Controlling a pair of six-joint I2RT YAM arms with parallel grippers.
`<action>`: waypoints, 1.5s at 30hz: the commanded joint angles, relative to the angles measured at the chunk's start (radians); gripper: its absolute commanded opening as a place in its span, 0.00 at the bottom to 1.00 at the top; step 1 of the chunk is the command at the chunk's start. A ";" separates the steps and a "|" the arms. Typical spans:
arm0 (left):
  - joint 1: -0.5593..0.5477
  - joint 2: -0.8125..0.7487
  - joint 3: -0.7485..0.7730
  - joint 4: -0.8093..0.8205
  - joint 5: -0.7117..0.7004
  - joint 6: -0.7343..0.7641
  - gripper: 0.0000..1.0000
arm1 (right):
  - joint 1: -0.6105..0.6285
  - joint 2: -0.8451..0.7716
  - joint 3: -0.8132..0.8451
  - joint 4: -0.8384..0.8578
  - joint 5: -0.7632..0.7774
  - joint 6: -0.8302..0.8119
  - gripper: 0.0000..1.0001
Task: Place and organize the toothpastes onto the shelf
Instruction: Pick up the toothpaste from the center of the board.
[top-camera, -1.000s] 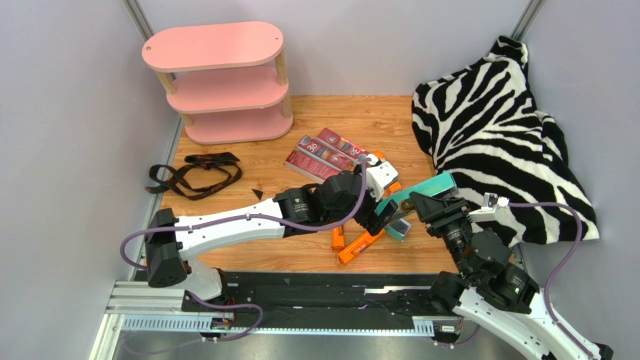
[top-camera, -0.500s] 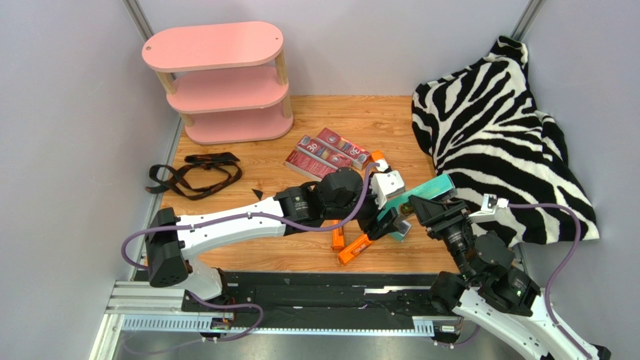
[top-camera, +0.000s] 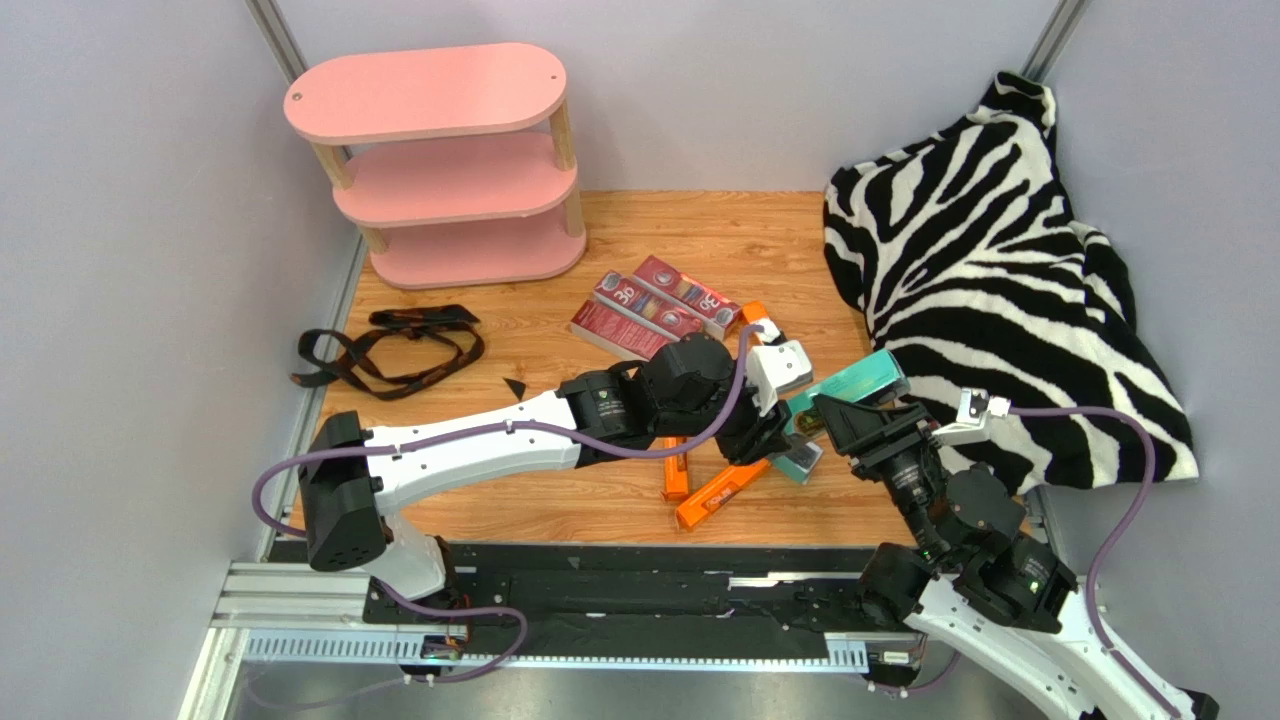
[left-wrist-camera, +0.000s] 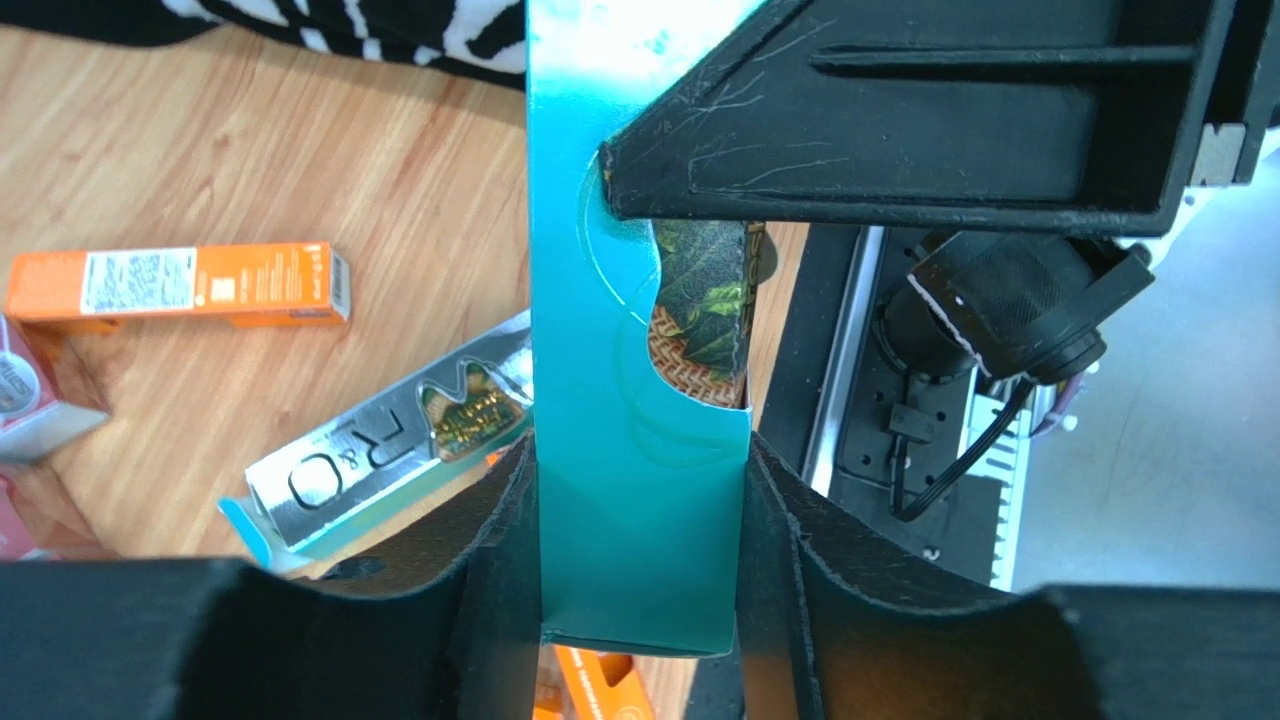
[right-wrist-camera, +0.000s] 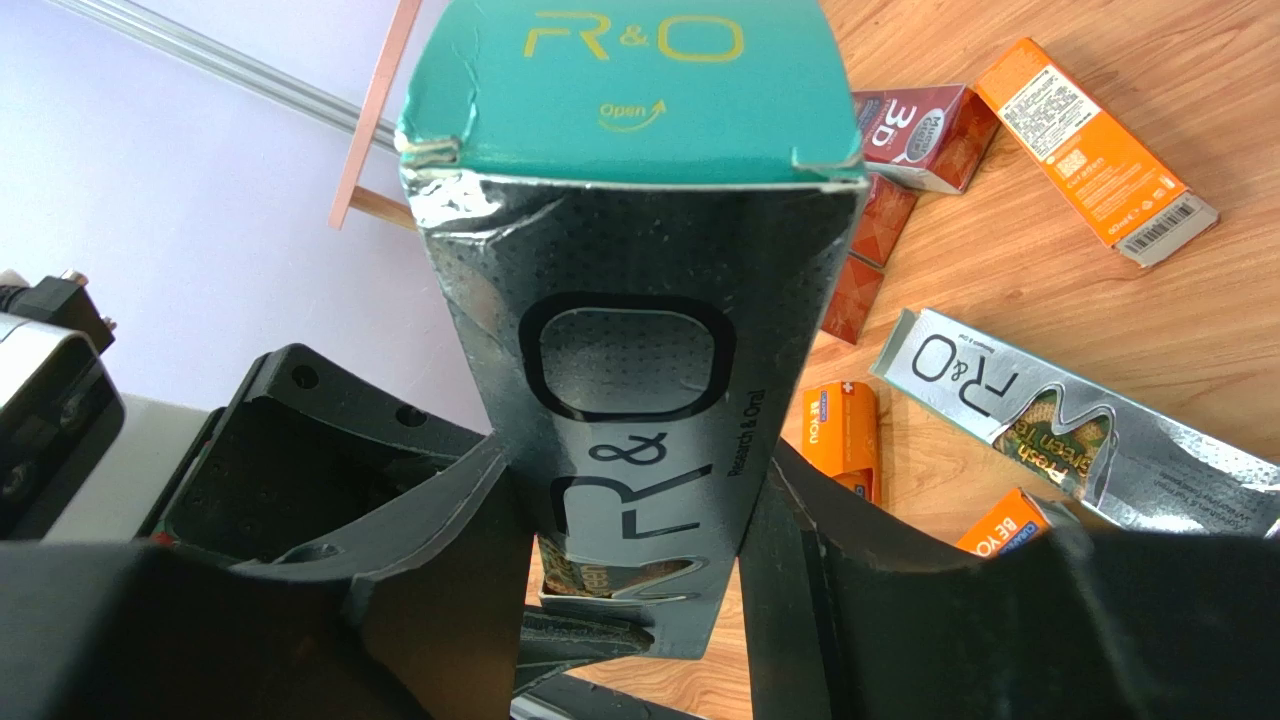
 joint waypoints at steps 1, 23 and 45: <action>-0.011 0.002 0.034 0.019 0.001 -0.011 0.36 | 0.006 -0.021 -0.001 0.144 -0.064 -0.020 0.13; 0.436 -0.153 -0.150 0.373 0.916 -0.454 0.28 | 0.006 -0.040 -0.024 0.307 -0.248 -0.245 0.97; 0.433 -0.096 -0.202 0.640 1.147 -0.685 0.27 | 0.006 0.202 -0.002 0.680 -0.509 -0.434 0.85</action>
